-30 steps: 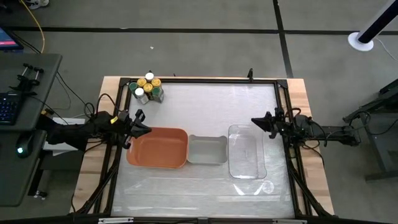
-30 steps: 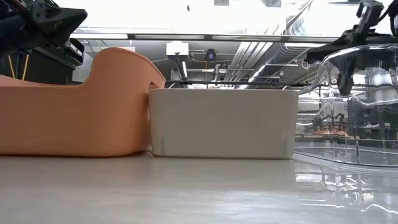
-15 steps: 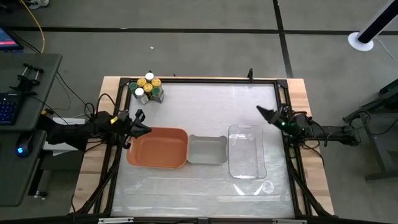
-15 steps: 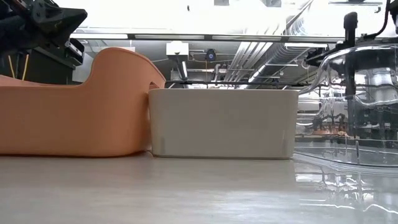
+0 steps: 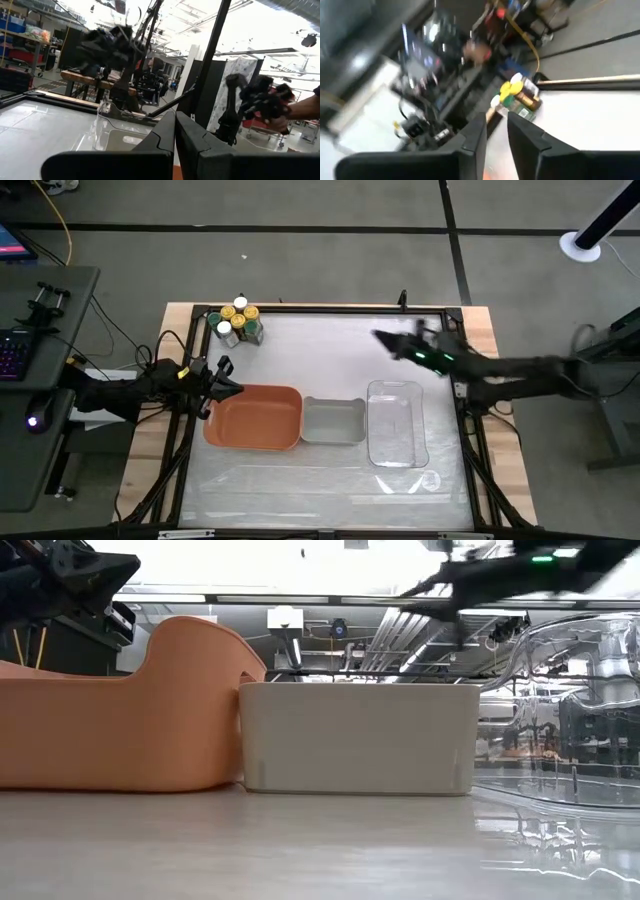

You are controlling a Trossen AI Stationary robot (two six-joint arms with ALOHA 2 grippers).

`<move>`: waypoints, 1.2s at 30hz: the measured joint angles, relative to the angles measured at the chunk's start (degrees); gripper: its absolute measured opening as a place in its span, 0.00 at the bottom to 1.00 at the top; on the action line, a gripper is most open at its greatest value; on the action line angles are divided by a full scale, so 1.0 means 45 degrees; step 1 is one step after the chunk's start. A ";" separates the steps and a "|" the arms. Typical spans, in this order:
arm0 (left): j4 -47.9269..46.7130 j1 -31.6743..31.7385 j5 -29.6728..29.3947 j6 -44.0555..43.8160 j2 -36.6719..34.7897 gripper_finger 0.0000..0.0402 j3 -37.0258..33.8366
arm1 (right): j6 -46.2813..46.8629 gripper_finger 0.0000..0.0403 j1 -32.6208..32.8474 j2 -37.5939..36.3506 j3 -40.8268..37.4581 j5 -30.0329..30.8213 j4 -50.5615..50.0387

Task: Sort spices by type
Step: Put the right green seasoning bottle into the transparent bin

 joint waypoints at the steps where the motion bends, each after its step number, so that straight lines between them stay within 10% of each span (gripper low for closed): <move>1: -0.0002 0.0003 0.0005 0.0000 0.0000 0.00 0.0002 | -0.0367 0.20 -0.0385 0.1042 0.0917 -0.0727 -0.0013; 11: -0.0004 0.0001 0.0005 0.0000 0.0000 0.00 0.0001 | -0.2943 0.19 -0.2156 0.9256 1.0252 -0.6539 -0.2368; 26: 0.0000 0.0000 0.0005 0.0000 0.0000 0.00 -0.0002 | -0.4256 0.01 -0.1304 1.6933 2.1458 -0.6630 -0.7889; 36: -0.0005 0.0005 0.0010 0.0000 0.0000 0.00 -0.0002 | -0.2664 0.00 -0.0887 1.8332 2.1716 -0.3859 -0.6435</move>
